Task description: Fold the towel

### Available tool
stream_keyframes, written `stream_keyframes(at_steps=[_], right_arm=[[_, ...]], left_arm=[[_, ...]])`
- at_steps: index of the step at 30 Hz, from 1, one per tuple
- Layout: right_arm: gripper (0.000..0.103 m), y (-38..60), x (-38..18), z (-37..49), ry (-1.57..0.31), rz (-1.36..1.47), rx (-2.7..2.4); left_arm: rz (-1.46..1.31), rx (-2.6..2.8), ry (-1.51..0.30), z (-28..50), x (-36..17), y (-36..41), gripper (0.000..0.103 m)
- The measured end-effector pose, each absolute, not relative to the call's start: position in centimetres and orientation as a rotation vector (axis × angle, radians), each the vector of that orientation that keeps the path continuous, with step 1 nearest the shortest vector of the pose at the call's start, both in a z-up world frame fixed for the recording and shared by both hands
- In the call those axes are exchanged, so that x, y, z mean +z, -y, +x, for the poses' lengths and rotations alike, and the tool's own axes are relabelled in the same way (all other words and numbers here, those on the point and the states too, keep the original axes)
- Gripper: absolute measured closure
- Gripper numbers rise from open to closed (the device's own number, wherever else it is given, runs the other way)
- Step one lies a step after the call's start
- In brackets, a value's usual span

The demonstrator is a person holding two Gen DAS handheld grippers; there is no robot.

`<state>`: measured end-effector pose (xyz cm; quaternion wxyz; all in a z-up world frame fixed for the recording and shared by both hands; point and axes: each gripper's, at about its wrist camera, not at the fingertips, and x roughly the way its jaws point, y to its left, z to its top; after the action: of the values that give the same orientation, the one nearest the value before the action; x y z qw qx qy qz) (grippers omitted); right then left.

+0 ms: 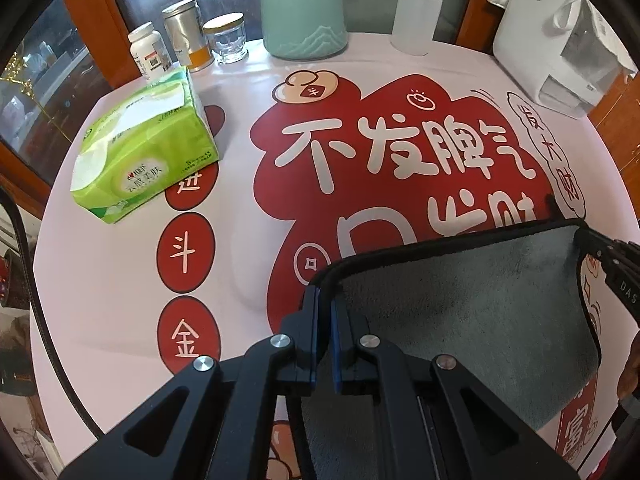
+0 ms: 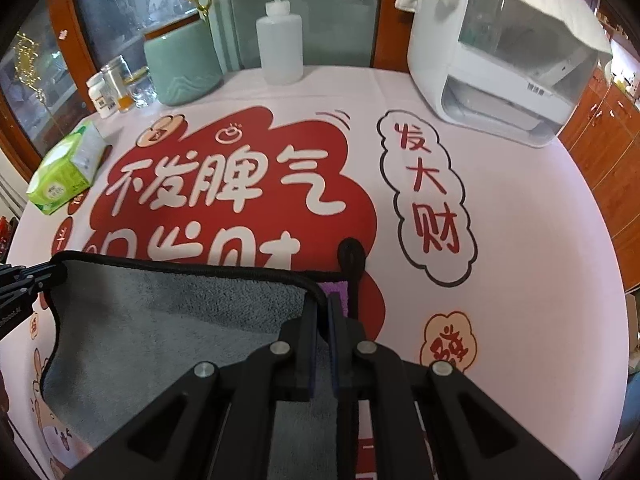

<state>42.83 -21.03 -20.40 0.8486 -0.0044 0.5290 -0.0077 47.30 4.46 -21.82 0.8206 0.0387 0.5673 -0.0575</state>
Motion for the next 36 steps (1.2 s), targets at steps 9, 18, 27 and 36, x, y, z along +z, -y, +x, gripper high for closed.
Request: stream_keyframes(at_steps=[9,18,27,36], right_arm=[[0.098,20.7,-21.6,43.6,-1.144,-0.033,-0.029],[0.092,20.3,-22.0,43.7,-1.145,-0.055,-0.035],[0.061,21.2,-20.3,42.6,-1.106,-0.013,-0.052],[0.050,21.0,-16.9,39.6,-1.053,-0.008,-0.028]], left_arm=[[0.091,-0.106,-1.219,47.7,-22.7,-4.1,0.099],[0.094,-0.085,-1.225,47.9,-23.3,-3.8,0.097],[0.098,-0.064,-1.142,46.6,-21.8,-4.3,0.023],[0.090,-0.082,-1.124,43.7,-19.5,-4.0,0.012]])
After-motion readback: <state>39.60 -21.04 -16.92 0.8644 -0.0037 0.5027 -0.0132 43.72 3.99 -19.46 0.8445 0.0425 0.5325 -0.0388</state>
